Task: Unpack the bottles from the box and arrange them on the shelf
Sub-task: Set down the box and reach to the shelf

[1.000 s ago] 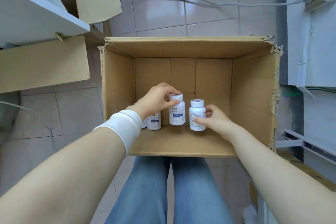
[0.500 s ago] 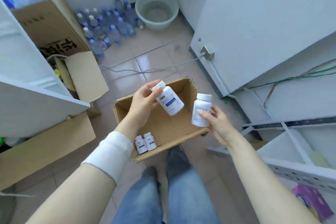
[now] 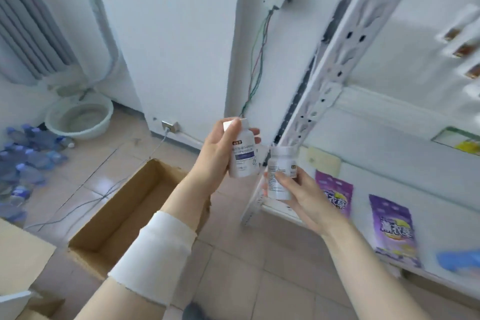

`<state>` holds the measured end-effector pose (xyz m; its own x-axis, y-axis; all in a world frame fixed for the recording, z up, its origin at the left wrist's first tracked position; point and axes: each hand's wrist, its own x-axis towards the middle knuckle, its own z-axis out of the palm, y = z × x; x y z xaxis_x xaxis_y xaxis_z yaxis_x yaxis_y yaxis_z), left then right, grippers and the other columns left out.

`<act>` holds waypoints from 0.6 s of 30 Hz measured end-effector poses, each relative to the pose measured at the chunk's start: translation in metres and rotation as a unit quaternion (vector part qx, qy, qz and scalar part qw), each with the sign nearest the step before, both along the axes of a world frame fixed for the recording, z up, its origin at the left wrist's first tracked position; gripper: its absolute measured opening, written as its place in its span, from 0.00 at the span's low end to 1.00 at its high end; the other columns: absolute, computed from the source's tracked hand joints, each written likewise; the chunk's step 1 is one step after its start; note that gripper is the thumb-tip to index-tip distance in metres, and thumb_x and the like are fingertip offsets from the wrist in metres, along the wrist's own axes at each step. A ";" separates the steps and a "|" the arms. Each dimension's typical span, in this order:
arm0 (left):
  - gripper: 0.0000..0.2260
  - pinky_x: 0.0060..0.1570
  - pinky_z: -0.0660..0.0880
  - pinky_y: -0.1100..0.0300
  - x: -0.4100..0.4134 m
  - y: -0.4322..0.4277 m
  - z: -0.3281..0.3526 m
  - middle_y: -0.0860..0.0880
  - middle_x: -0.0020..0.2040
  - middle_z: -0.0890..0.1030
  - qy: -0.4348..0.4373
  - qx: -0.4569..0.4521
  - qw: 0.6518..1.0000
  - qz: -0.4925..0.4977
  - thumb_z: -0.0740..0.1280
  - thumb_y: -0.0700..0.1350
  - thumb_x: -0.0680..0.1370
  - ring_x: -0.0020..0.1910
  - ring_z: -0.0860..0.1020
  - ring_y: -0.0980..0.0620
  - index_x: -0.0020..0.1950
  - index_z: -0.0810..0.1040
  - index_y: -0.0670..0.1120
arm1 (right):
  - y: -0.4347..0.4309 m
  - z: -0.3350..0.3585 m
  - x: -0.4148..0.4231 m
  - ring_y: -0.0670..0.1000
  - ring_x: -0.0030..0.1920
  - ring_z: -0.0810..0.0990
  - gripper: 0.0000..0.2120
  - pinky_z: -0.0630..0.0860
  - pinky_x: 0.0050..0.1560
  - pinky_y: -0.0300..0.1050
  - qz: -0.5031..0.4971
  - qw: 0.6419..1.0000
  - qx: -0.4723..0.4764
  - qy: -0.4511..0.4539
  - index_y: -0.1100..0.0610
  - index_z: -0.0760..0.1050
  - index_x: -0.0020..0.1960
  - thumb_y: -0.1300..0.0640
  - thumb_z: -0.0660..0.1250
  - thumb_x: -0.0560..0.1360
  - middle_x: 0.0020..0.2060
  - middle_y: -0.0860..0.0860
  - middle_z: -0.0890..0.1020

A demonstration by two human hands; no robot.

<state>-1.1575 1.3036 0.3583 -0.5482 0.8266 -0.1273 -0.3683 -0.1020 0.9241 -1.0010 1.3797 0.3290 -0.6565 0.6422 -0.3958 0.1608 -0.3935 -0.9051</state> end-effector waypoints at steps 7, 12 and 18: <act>0.08 0.38 0.80 0.56 0.187 0.075 0.062 0.51 0.42 0.83 0.079 0.037 0.987 -0.133 0.59 0.49 0.80 0.37 0.83 0.54 0.54 0.72 0.46 | 0.034 0.047 0.205 0.50 0.49 0.82 0.30 0.80 0.50 0.45 -0.118 0.990 0.037 0.071 0.56 0.76 0.57 0.45 0.76 0.58 0.50 0.52 0.83; 0.08 0.39 0.80 0.59 0.349 0.121 0.105 0.52 0.41 0.83 0.098 0.072 0.968 -0.219 0.59 0.47 0.80 0.34 0.82 0.57 0.51 0.73 0.44 | 0.051 0.074 0.371 0.49 0.51 0.80 0.23 0.77 0.50 0.44 -0.210 0.971 0.087 0.076 0.54 0.75 0.55 0.47 0.75 0.64 0.51 0.53 0.81; 0.07 0.40 0.79 0.57 0.496 0.169 0.116 0.53 0.39 0.83 0.143 0.065 0.940 -0.301 0.62 0.49 0.79 0.36 0.82 0.56 0.48 0.76 0.47 | 0.066 0.088 0.510 0.53 0.54 0.78 0.25 0.75 0.52 0.46 -0.314 0.940 0.111 0.077 0.54 0.73 0.56 0.44 0.73 0.64 0.54 0.56 0.78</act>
<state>-0.6616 1.4724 0.4743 0.0282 0.9965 0.0786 -0.1334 -0.0742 0.9883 -0.4909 1.4452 0.4168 -0.1584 0.9777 -0.1376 -0.1794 -0.1655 -0.9698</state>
